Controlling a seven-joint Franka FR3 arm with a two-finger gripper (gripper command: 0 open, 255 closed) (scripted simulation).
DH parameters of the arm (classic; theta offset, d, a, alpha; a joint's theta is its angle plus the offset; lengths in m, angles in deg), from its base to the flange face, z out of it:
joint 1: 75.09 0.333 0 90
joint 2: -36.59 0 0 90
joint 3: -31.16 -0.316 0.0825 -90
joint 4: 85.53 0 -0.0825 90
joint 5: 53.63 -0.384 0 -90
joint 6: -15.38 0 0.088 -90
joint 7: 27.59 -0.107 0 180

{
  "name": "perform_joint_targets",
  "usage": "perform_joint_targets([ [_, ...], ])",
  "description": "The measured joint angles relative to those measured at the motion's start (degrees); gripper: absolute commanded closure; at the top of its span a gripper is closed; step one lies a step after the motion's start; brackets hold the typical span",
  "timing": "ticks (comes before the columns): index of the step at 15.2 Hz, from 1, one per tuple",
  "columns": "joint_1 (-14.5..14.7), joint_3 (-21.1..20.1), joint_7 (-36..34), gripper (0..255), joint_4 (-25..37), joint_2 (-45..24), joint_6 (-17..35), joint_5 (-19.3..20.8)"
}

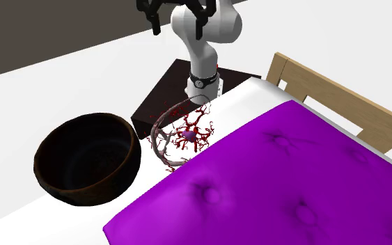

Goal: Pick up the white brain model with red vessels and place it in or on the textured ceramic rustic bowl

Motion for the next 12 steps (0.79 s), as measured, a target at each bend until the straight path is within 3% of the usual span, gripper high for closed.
perform_joint_targets([
  [3,-0.78,-1.98,-3.59,0,1.24,-2.46,0.95,-0.57],
  [12,-7.83,-13.41,-29.94,0,11.9,-23.51,8.19,0.33],
])
